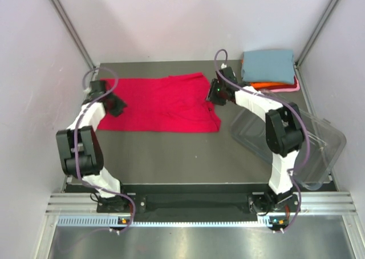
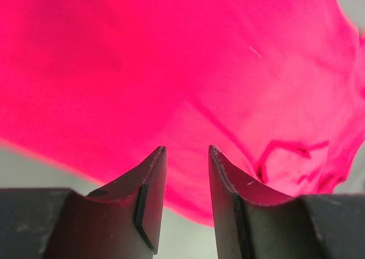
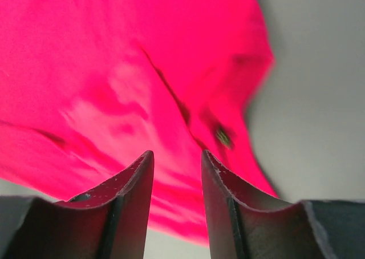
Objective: Fold and stack the t-shirts
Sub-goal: Fold the tshirt
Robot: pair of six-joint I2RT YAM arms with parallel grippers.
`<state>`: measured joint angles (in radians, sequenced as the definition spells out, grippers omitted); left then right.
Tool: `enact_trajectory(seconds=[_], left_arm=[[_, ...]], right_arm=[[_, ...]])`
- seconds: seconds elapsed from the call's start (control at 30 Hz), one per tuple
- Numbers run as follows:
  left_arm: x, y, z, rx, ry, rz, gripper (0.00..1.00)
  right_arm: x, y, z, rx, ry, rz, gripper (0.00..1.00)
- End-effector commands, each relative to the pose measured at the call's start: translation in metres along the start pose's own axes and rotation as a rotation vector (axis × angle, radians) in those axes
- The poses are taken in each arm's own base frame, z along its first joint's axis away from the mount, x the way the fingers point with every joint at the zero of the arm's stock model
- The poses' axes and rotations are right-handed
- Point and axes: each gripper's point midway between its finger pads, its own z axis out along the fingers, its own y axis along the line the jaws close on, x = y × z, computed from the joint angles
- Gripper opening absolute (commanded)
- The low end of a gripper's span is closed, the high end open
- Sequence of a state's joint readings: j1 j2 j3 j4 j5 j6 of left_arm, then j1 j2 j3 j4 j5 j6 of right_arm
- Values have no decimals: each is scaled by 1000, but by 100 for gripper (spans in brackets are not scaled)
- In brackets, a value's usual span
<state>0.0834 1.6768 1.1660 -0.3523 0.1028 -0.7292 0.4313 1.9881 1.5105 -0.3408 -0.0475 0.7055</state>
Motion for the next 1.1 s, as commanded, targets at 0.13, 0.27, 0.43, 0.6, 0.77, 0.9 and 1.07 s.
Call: enact_trajectory(seconds=[0.13,0.27,0.43,0.6,0.77,0.9,1.07], left_arm=[[-53,69,-46,5,-89,-118,45],[-56,114,-46,-29,-114,-230,48],[-64,160,-38,-92,-131,-330,48],[-62,179,-32,-150,-159,-369,52],[-64,190,-25,-179,-182,-363,54],[-64,193,-15,-185,-160,-382,52],[-70,199,-14,-217,-166,-373,47]], right_arm=[[44,9,-49,-22,69,-502,41],[63,-20,-41,63,126,-528,41],[78,-17,-47,16,114,-643,43],[98,-31,-34,-15,198,-811,42],[96,-50,-38,52,182,-879,43],[98,-51,-40,36,187,-916,45],[104,-51,-41,30,209,-962,45]])
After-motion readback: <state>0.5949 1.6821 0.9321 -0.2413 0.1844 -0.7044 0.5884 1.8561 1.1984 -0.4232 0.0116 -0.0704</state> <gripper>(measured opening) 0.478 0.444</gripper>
